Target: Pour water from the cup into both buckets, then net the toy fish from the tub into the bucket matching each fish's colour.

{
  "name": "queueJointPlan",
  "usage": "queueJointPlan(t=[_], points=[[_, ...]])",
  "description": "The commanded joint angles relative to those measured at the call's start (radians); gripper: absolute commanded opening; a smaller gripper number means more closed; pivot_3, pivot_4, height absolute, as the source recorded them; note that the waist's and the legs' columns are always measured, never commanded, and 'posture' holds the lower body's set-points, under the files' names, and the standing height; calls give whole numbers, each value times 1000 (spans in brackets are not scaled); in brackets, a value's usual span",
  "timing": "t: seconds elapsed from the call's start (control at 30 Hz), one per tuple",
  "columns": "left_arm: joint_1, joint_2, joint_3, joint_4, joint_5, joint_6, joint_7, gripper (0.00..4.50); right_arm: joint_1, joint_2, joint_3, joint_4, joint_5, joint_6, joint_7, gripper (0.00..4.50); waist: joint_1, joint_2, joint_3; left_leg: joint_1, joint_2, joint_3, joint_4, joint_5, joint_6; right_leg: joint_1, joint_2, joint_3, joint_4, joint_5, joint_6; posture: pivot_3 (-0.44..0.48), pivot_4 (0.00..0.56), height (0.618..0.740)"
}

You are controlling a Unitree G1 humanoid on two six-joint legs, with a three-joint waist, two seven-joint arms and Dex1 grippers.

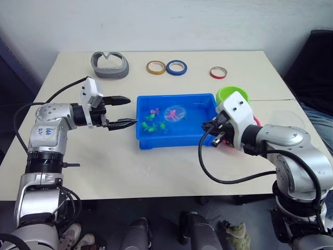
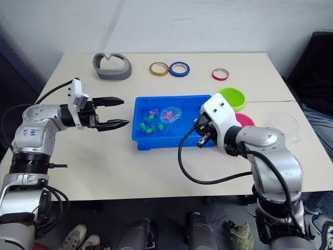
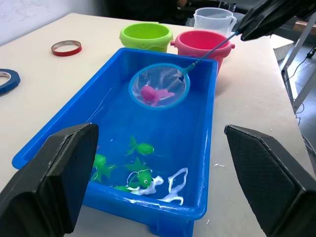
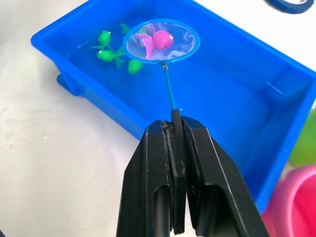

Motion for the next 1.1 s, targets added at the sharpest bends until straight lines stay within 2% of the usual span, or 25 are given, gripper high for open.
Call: queueJointPlan(t=[0.03, 0.23, 0.47, 0.63, 0.87, 1.1], points=[[-19, -2, 9, -16, -24, -7, -17, 4469, 13, -30, -82, -49, 47, -1, -26, 0, 0, 0, 0, 0, 0, 0, 0, 0, 0, 0, 0, 0, 0, 0, 0, 0, 150, 713], [-79, -44, -16, 57, -9, -34, -46, 4469, 49, -103, -238, -111, 107, 25, -40, 0, 5, 0, 0, 0, 0, 0, 0, -1, 1, 0, 0, 0, -1, 0, 0, 0, 150, 713], [-193, -127, -55, 227, 23, -120, -86, 4469, 163, -263, -428, -219, 143, 113, -36, 0, 11, 0, 0, -1, 0, -1, 0, -2, 3, 0, 0, 0, -3, 0, 0, 0, 150, 713], [-243, -164, -67, 319, 41, -169, -114, 4469, 248, -338, -511, -255, 155, 127, -44, 0, 4, 0, 0, -2, 0, 0, -1, -2, 4, 0, 1, -1, -5, 1, 1, 0, 150, 713], [-285, -196, -70, 390, 58, -205, -139, 4469, 448, -437, -495, -283, 118, -17, -112, 0, 5, 0, 0, -2, 0, 0, -3, -2, 4, 0, 1, -1, -7, 1, 2, 0, 150, 713], [-302, -208, -72, 430, 71, -230, -153, 4469, 618, -586, -423, -275, 36, -268, -170, 0, 8, 0, 0, -2, 0, 0, -3, -2, 4, 0, 1, -1, -8, 1, 2, 0, 150, 713]])
